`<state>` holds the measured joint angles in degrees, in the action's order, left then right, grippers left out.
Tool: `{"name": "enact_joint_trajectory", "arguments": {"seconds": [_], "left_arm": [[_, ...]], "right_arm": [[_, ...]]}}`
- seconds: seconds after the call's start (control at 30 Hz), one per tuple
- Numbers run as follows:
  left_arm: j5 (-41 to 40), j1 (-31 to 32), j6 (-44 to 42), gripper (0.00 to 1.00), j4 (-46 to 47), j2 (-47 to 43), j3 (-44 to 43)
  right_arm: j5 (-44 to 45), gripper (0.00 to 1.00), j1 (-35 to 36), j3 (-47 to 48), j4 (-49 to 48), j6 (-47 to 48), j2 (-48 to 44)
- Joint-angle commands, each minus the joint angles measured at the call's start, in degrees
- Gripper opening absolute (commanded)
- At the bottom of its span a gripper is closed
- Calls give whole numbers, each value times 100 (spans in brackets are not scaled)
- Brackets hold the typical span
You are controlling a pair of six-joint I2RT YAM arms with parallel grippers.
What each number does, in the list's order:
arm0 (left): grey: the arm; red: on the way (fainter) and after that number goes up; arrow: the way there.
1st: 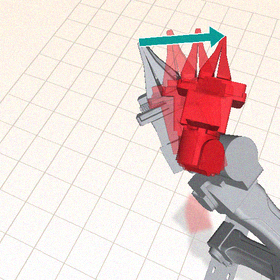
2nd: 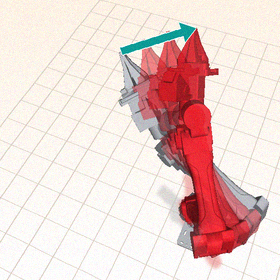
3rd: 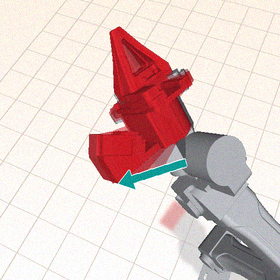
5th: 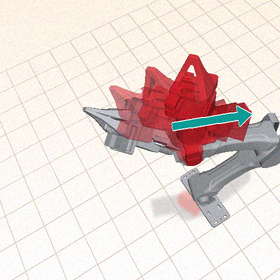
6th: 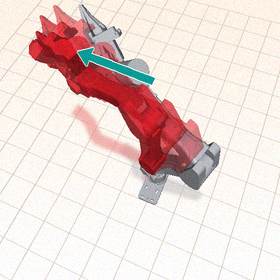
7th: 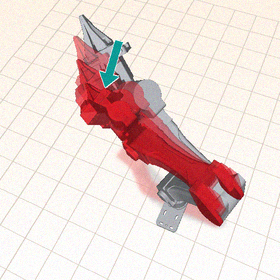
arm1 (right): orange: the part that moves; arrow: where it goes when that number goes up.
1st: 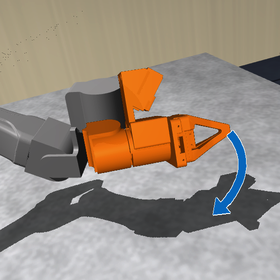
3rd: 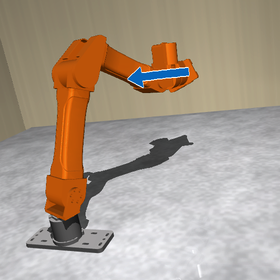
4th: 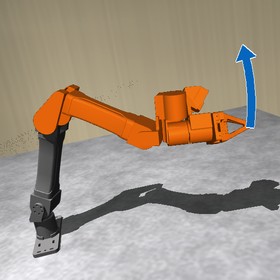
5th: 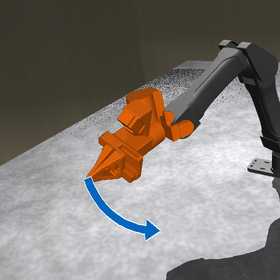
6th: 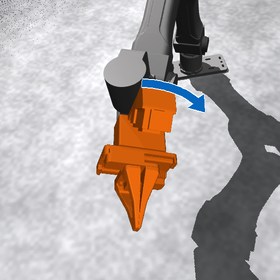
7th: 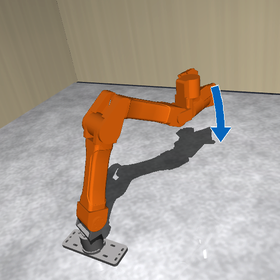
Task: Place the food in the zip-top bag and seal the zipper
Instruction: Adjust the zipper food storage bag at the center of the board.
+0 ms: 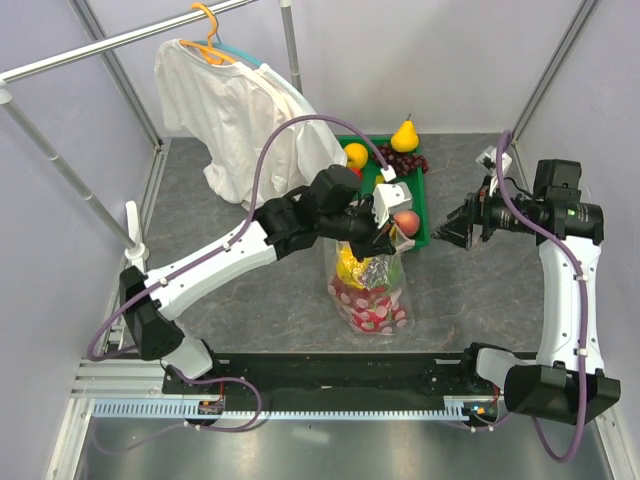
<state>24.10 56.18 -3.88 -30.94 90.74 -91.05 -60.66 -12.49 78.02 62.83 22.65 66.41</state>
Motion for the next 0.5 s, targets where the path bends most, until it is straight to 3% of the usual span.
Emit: {"name": "enact_joint_trajectory", "arguments": {"seconds": [0.0,0.3,0.37,0.4,0.47], "left_arm": [[112,59,213,2,712,-557,-158],[244,68,177,2,642,-540,-510],[314,68,160,2,650,-522,-528],[428,77,151,2,650,-505,-528],[482,112,81,2,659,-504,-520]], "right_arm": [[-885,86,27,-57,1162,1610,-374],[-1334,76,45,-586,328,1551,-1376],[-1325,76,71,-926,-755,885,-1647],[-1238,76,89,-1068,-1190,98,-1736],[-1106,75,185,-1306,-2111,-321,-1877]]}}
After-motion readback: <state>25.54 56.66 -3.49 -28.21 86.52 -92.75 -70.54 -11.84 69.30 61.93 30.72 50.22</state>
